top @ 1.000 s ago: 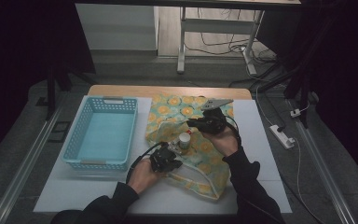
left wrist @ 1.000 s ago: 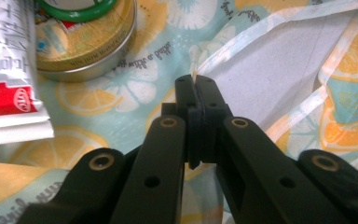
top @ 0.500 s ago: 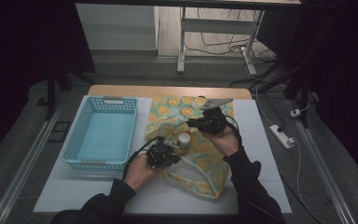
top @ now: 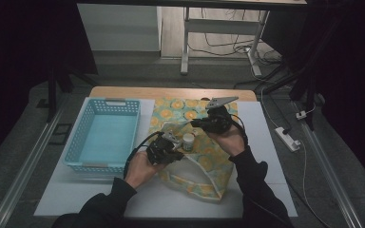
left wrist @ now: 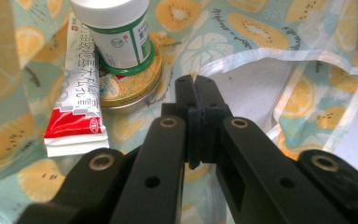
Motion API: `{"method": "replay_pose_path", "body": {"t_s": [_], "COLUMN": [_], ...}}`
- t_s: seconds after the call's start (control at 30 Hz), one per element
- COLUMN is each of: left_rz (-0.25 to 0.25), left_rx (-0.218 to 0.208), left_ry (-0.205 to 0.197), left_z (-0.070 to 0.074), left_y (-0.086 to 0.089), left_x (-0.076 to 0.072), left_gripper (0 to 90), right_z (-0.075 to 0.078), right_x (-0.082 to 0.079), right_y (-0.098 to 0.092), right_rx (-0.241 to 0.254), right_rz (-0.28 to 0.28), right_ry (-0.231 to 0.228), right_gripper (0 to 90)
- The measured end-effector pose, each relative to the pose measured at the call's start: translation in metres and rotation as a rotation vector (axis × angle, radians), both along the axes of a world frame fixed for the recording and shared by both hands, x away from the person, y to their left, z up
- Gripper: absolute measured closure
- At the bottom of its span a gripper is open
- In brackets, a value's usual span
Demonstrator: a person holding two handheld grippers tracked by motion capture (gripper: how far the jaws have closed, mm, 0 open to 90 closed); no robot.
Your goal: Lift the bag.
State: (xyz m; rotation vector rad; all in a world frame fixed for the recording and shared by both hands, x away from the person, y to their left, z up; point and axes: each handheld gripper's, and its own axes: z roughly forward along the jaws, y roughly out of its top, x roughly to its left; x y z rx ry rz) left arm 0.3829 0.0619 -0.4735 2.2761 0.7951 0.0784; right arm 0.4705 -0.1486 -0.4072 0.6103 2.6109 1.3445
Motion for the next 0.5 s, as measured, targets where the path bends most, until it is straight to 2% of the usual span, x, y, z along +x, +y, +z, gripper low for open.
{"method": "replay_pose_path", "body": {"t_s": [0.2,0.37,0.5], "left_rz": [0.003,-0.003,-0.002], "left_rx": [-0.042,-0.06,-0.067], "left_ry": [0.003,-0.001,0.003], "left_z": [0.013,0.026,0.037], "left_y": [0.008,0.014,0.02], "left_x": [0.005,0.007,0.011], "left_gripper": [89.9,89.9,89.9], "right_z": [0.008,0.014,0.018], "right_x": [0.0,0.0,0.002], "right_y": [0.002,0.007,0.009], "right_rx": [-0.012,-0.025,-0.017], "right_rz": [0.004,0.015,0.022], "right_ry": [-0.007,-0.014,-0.002], "right_gripper": [90.0,90.0,90.0]}}
